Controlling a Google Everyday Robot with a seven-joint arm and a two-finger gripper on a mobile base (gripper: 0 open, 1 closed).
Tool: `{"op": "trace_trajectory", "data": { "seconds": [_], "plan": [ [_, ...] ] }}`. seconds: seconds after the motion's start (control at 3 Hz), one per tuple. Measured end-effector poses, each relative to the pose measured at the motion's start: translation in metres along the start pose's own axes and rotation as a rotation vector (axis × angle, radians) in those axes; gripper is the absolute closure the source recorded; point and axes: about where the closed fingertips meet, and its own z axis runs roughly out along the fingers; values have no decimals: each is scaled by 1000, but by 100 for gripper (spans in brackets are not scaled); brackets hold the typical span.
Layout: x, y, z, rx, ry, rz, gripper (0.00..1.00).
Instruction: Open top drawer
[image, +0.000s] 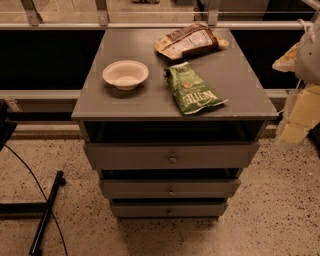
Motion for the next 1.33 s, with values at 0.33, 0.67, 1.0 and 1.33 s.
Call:
{"op": "trace_trajectory", "data": {
  "seconds": [0.33, 0.67, 1.0, 1.33],
  "plan": [
    [0, 0, 0, 0, 0, 0, 0],
    [-1, 8, 18, 19, -26, -30, 0],
    [-2, 46, 55, 24, -114, -102, 0],
    [13, 62, 80, 29, -143, -118, 0]
  ]
}}
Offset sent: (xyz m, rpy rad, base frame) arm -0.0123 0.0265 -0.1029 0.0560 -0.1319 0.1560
